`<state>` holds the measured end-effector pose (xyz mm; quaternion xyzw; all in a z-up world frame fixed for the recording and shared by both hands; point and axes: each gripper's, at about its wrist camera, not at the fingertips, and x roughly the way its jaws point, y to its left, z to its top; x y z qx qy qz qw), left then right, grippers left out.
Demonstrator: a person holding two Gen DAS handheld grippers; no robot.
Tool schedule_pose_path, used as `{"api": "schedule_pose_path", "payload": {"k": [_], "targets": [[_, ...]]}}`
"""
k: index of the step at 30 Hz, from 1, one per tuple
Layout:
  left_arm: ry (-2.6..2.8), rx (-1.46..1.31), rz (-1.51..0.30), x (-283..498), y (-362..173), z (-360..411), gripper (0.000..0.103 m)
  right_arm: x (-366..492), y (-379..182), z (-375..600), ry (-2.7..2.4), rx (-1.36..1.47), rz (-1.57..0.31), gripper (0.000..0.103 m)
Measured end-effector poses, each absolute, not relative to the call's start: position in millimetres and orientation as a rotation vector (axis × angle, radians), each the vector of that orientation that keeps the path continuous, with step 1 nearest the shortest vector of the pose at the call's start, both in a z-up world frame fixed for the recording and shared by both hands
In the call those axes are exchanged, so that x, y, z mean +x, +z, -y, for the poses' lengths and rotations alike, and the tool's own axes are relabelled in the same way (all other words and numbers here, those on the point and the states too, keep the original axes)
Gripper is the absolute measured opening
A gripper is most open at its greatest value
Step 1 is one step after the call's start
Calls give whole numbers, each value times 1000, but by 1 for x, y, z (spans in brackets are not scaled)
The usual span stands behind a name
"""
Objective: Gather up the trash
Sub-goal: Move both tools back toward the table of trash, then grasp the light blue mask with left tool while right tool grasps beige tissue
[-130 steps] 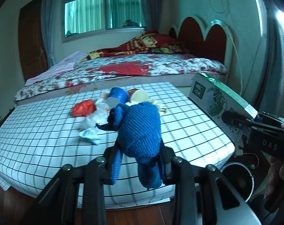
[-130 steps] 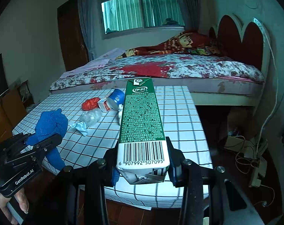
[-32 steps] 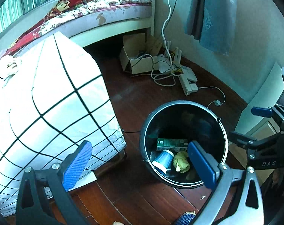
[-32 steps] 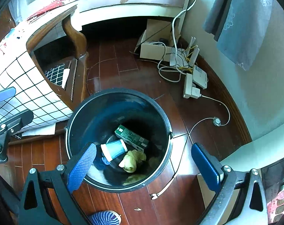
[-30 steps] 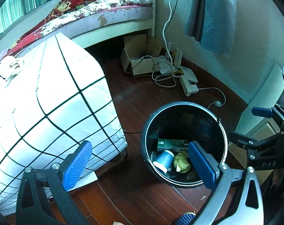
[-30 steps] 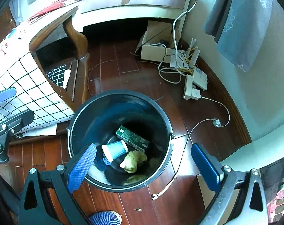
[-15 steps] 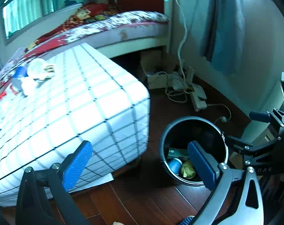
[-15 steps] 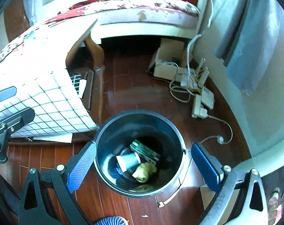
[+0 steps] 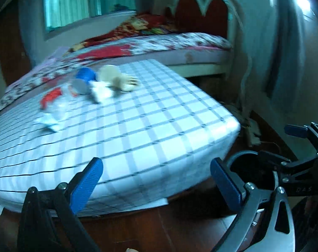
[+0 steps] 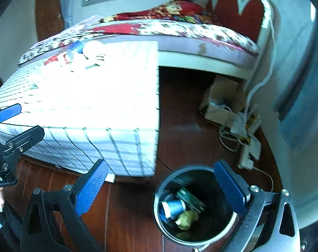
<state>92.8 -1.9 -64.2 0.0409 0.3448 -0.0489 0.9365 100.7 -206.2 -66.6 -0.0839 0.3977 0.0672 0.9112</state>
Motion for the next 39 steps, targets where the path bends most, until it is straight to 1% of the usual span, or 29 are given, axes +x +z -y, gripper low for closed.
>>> {"api": "schedule_pose_path", "payload": {"k": [5, 13, 16, 18, 19, 24, 31, 37, 39], "targets": [[10, 72, -687, 93, -61, -46, 102, 119, -59, 158, 195, -195, -782, 102], [133, 23, -709, 104, -64, -113, 102, 159, -53, 92, 286, -236, -739, 102], [144, -31, -729, 122, -67, -136, 99, 181, -52, 76, 299, -247, -724, 102], [176, -61, -741, 139, -72, -153, 92, 201, -53, 67, 302, -249, -731, 102], [183, -78, -746, 149, -74, -160, 91, 214, -55, 64, 309, -246, -742, 102], [217, -120, -768, 195, -84, -178, 83, 271, -63, 47, 294, -255, -798, 102], [238, -124, -795, 232, -96, -186, 81, 326, -74, 25, 314, -264, -806, 101], [242, -109, -818, 247, -104, -190, 79, 361, -83, 15, 318, -255, -830, 95], [240, -107, -824, 248, -107, -192, 77, 367, -84, 13, 323, -250, -835, 92]]}}
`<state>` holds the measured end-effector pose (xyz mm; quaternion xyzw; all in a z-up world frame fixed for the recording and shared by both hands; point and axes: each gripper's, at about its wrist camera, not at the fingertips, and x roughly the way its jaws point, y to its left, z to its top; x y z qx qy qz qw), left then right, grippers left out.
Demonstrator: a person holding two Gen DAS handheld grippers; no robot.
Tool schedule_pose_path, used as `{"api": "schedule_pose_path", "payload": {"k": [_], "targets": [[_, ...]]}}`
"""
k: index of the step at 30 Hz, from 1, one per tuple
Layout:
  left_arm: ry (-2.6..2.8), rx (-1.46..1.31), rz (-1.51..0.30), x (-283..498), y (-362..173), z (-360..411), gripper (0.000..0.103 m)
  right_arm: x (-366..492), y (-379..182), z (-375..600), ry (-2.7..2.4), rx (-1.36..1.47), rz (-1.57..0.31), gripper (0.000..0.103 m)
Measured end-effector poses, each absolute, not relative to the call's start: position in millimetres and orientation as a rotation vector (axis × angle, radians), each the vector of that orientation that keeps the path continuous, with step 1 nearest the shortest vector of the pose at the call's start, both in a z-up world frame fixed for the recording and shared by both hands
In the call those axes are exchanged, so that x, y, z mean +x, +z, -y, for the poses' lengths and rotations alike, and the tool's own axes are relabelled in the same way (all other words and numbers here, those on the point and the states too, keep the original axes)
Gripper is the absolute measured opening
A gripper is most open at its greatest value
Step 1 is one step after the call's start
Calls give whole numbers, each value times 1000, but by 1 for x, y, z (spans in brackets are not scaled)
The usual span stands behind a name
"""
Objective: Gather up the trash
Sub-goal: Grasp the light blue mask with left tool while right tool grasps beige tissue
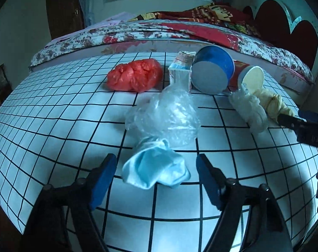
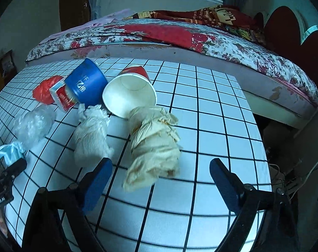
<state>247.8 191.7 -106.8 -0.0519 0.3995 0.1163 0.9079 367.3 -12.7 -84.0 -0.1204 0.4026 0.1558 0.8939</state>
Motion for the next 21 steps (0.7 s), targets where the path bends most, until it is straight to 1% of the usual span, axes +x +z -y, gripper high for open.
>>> {"api": "schedule_pose_path", "payload": {"k": [1, 3, 4, 6, 7, 8, 9, 10, 11, 12, 14, 17, 21], "targets": [[238, -110, -827, 248, -108, -193, 76, 371, -85, 11, 326, -246, -839, 90], [233, -118, -836, 251, -110, -196, 70, 377, -86, 10, 330, -238, -847, 85], [230, -122, -838, 252, -111, -197, 68, 379, -87, 9, 330, -235, -851, 81], [224, -135, -843, 251, -112, -200, 60, 385, -89, 9, 336, -219, -863, 75], [222, -141, -848, 251, -113, -201, 57, 386, -90, 10, 339, -213, -866, 69], [215, -146, -852, 252, -113, -202, 49, 386, -91, 9, 340, -212, -869, 61], [211, -145, -851, 252, -113, -203, 41, 386, -92, 10, 346, -209, -874, 57], [204, -148, -851, 252, -113, -204, 36, 386, -92, 10, 350, -209, -876, 51], [194, -157, -850, 251, -112, -205, 26, 386, -93, 10, 353, -210, -875, 47], [182, -171, -851, 250, -112, -207, 21, 384, -92, 10, 358, -211, -873, 45], [168, -185, -846, 247, -111, -209, 17, 380, -90, 13, 363, -209, -867, 36], [154, -194, -828, 238, -108, -211, 14, 372, -88, 17, 374, -203, -860, 29], [148, -184, -798, 223, -100, -208, 13, 354, -79, 31, 375, -178, -826, 27]]}}
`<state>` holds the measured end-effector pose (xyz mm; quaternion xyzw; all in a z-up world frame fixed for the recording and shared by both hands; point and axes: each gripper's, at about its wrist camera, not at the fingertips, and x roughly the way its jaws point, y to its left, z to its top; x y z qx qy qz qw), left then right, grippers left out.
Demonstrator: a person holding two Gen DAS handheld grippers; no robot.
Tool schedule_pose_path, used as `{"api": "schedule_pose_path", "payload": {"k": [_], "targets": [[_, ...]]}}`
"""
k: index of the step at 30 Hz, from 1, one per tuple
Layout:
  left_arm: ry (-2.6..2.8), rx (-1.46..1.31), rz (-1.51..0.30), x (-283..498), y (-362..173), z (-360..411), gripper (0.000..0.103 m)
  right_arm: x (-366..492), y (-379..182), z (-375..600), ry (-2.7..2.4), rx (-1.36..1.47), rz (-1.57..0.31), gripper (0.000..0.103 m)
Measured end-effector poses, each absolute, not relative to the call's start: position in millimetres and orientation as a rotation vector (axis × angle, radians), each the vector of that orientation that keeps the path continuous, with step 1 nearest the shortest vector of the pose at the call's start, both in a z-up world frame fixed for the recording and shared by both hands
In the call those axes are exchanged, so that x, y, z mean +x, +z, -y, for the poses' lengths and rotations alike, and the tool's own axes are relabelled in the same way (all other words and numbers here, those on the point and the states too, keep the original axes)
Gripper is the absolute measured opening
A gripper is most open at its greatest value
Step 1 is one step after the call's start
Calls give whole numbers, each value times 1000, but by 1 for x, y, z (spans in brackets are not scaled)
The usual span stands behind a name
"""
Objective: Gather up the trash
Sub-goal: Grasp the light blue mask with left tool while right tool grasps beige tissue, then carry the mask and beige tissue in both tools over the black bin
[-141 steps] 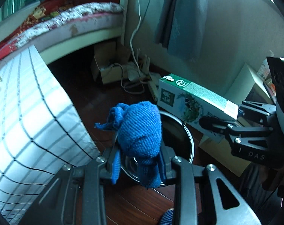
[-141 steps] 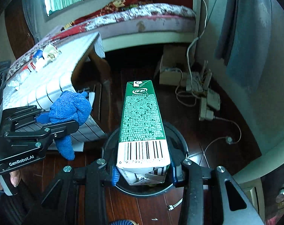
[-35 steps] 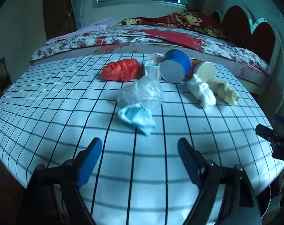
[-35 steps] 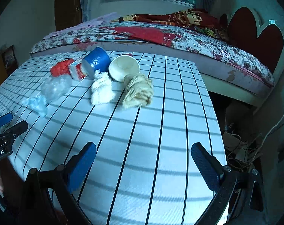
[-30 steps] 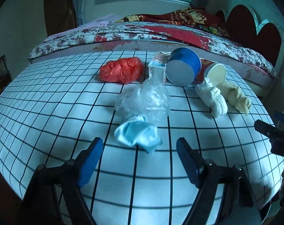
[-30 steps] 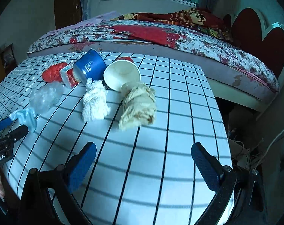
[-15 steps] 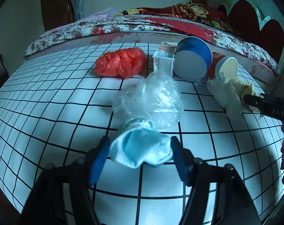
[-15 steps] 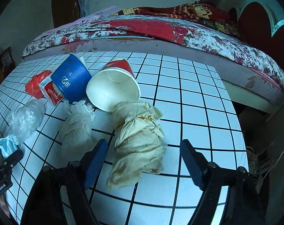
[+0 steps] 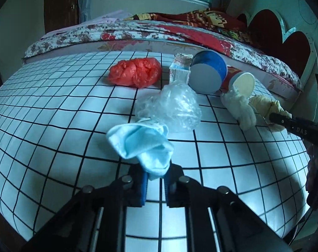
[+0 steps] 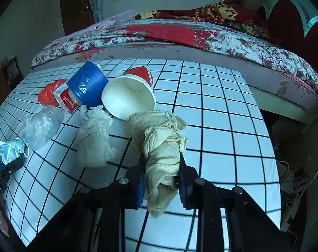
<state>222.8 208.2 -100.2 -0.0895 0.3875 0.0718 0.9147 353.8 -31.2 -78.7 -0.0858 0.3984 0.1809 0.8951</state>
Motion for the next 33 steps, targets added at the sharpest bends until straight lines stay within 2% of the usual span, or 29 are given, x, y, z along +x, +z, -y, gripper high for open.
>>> {"api": "schedule_pose_path", "payload": {"k": [19, 33], "targets": [[88, -89, -687, 157, -50, -151, 13, 214, -15, 104, 366, -65, -684, 26], [-158, -24, -624, 129, -33, -31, 13, 129, -4, 193, 249, -11, -629, 26]]}}
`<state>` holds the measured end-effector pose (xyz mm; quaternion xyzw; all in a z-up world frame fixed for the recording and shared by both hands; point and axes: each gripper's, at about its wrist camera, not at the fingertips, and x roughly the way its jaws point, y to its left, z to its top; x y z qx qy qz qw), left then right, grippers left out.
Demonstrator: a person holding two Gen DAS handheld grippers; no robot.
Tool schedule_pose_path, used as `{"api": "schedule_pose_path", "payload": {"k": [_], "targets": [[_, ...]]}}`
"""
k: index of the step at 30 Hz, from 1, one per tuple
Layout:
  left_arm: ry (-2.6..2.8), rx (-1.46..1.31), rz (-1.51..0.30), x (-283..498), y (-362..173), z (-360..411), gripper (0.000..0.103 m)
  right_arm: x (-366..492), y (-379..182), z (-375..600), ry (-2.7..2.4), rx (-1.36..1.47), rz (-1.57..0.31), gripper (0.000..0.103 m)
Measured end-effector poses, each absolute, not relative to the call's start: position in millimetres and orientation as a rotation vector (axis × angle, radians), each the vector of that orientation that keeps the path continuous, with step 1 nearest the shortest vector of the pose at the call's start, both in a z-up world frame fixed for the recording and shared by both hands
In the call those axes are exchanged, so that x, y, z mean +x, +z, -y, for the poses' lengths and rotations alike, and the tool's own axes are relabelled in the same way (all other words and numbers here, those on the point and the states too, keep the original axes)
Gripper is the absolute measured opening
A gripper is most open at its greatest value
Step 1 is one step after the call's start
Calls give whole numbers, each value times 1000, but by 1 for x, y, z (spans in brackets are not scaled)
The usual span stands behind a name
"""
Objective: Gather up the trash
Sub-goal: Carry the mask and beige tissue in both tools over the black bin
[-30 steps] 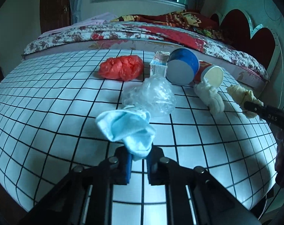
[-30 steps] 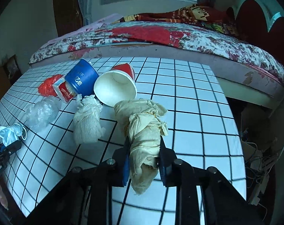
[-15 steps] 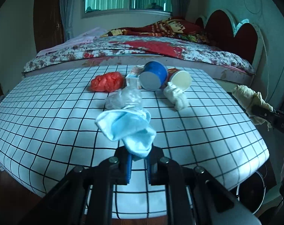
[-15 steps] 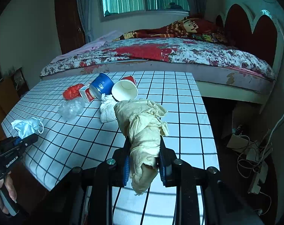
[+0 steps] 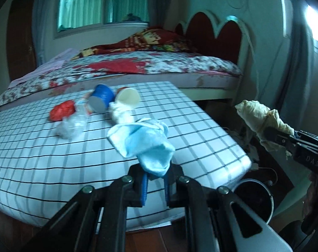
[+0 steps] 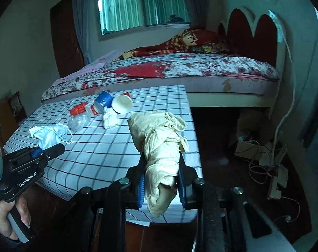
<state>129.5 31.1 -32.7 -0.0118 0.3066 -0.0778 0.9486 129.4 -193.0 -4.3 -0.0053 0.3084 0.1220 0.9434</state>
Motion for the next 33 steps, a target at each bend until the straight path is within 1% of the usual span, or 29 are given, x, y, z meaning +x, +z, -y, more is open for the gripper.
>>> {"api": "schedule_pose_path", "payload": {"k": [11, 18, 25, 33], "targets": [[-366, 43, -619, 118, -40, 59, 13, 92, -19, 271, 124, 28, -638, 26], [-536, 98, -624, 105, -57, 117, 13, 76, -45, 313, 80, 38, -677, 26], [-655, 152, -678, 99, -87, 167, 13, 62, -80, 352, 50, 47, -749, 27], [-710, 192, -773, 102, -129, 205, 14, 71, -124, 377, 59, 49, -815, 27]]}}
